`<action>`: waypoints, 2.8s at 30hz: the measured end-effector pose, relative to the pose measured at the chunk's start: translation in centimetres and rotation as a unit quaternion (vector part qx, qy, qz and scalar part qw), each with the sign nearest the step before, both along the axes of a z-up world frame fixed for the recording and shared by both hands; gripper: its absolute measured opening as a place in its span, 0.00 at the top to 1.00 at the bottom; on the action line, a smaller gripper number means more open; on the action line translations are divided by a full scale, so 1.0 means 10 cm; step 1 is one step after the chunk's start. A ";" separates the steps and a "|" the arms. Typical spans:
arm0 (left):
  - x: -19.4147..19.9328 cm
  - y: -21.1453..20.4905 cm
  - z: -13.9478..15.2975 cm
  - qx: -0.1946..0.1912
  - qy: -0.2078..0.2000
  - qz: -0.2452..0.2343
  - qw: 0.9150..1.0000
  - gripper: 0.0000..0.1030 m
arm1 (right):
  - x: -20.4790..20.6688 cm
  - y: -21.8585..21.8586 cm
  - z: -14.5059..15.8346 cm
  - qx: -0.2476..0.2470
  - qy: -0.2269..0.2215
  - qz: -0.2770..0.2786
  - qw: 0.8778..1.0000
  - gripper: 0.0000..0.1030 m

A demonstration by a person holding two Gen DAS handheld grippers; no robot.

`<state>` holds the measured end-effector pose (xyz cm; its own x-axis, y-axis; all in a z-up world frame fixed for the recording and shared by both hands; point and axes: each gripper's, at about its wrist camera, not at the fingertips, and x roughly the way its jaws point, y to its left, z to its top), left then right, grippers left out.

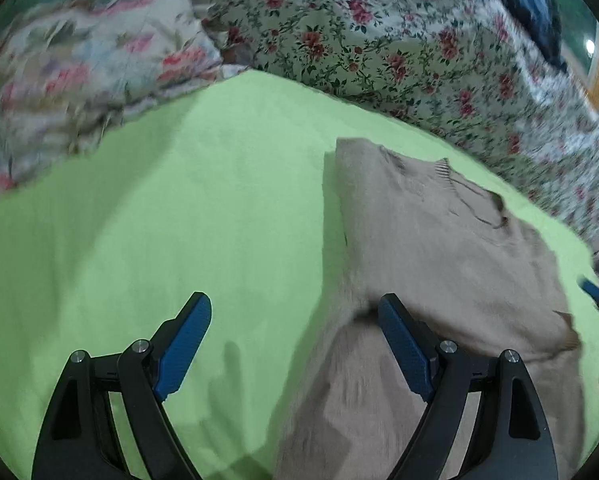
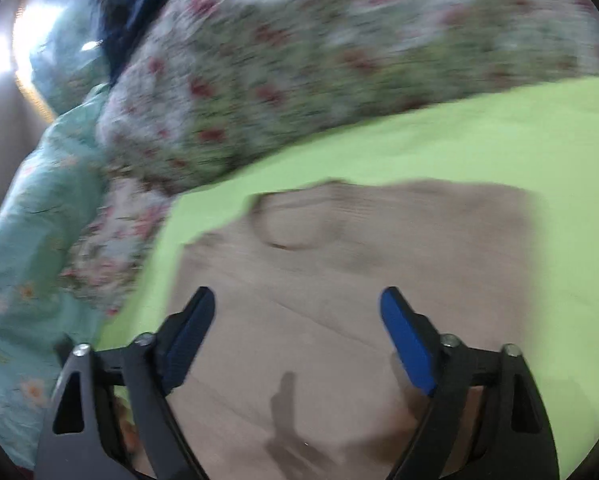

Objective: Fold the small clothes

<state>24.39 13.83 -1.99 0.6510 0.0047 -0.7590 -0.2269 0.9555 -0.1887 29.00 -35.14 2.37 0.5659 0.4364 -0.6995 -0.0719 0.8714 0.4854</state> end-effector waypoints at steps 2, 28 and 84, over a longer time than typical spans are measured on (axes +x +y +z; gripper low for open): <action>0.19 -0.05 0.03 0.024 0.004 -0.002 1.000 0.17 | -0.17 -0.18 -0.11 -0.008 0.024 -0.026 0.999 0.36; 0.97 0.04 -0.49 0.154 0.098 0.069 0.981 0.15 | 0.07 0.03 -0.51 -0.157 0.091 -0.064 0.981 0.94; -2.72 -0.82 -0.47 -0.173 0.095 -0.201 0.960 0.17 | -3.06 -0.30 -0.51 0.088 0.098 0.039 0.991 0.50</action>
<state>-2.78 5.63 -6.69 0.3968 -0.4908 -0.7756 0.0844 0.8610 -0.5016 -1.60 -38.14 -2.78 0.3864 0.5981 -0.7021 -0.0251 0.7678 0.6402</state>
